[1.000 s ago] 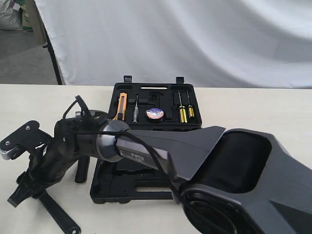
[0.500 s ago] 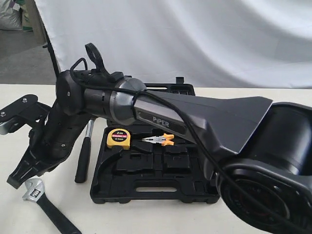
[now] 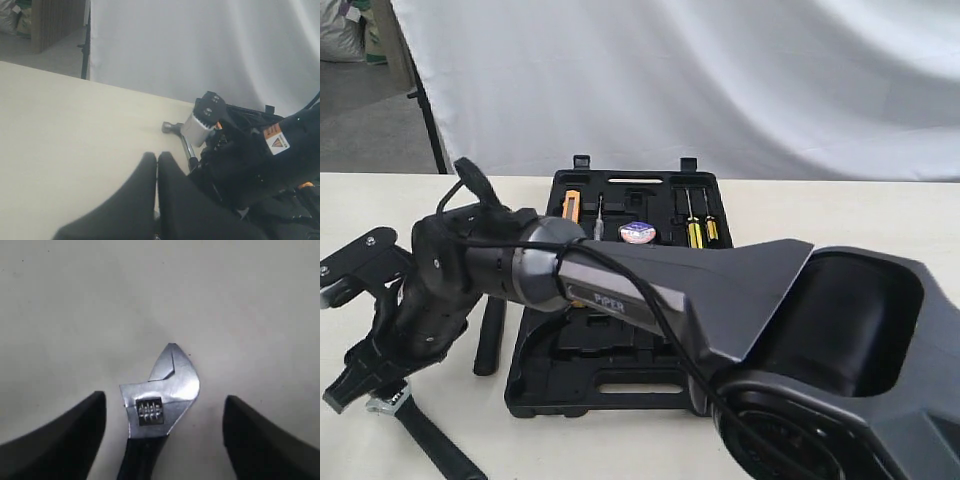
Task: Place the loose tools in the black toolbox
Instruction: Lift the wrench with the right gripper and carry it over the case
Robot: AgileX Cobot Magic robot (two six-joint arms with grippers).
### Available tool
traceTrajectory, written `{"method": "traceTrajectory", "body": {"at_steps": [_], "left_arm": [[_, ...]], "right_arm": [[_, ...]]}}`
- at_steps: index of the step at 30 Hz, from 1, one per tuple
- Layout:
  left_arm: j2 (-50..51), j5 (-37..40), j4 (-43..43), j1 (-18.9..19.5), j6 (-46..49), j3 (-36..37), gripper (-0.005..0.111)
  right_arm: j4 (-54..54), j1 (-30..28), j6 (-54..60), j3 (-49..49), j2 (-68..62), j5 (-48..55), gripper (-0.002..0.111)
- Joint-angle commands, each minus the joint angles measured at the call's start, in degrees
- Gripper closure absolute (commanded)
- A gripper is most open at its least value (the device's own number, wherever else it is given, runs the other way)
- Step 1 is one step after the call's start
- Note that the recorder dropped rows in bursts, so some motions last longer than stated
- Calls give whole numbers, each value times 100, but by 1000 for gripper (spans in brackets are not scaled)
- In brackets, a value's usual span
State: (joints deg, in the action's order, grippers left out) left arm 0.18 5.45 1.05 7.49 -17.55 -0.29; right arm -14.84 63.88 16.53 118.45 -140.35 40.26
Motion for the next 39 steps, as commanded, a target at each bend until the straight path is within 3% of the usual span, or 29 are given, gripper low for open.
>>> {"method": "traceTrajectory", "body": {"at_steps": [1, 25, 29, 35, 39], "left_arm": [[-18, -41, 25, 145, -27, -15, 106], [-18, -41, 25, 145, -27, -15, 106], [-18, -41, 25, 145, -27, -15, 106], [-18, -41, 25, 145, -27, -15, 106], [-18, -41, 25, 145, -27, -15, 106]], "right_arm": [[80, 39, -44, 14, -86, -404, 31], [-7, 83, 16, 14, -646, -591, 30], [-7, 106, 88, 14, -646, -522, 54], [-21, 106, 88, 14, -646, -483, 106], [-21, 106, 67, 14, -587, -401, 108]]}}
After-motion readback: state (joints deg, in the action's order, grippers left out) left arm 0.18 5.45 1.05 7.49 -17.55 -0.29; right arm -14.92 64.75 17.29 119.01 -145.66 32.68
